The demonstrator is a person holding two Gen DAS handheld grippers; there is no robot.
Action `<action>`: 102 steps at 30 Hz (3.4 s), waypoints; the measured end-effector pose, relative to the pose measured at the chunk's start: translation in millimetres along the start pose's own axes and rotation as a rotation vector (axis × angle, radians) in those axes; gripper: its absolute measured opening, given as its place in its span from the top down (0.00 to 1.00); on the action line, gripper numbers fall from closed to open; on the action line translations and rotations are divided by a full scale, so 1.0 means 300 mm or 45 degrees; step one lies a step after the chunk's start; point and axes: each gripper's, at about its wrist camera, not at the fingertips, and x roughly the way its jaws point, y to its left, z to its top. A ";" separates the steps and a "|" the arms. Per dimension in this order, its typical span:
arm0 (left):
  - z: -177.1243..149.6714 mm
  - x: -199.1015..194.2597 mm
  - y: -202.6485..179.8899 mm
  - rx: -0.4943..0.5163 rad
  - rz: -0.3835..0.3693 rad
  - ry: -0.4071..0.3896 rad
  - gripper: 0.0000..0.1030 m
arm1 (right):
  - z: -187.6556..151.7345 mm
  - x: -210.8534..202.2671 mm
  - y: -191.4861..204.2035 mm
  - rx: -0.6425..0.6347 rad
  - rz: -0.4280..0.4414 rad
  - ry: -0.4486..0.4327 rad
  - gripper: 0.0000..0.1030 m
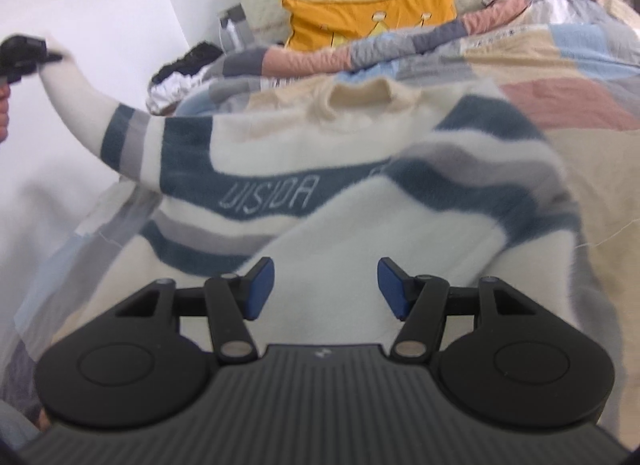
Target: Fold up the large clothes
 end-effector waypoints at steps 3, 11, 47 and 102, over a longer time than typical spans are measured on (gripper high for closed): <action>0.014 -0.131 -0.209 0.147 -0.100 -0.035 0.84 | 0.011 -0.055 -0.024 0.027 0.009 -0.050 0.41; -0.204 -0.406 -0.686 0.333 -0.375 0.000 0.84 | 0.026 -0.173 -0.122 0.136 -0.031 -0.186 0.41; -0.745 -0.558 -0.537 -0.213 -0.678 0.354 0.49 | 0.026 -0.160 -0.205 0.328 0.005 -0.173 0.41; -0.986 -0.389 -0.486 -0.695 -0.756 0.730 0.50 | -0.100 0.053 -0.075 0.252 0.177 0.264 0.61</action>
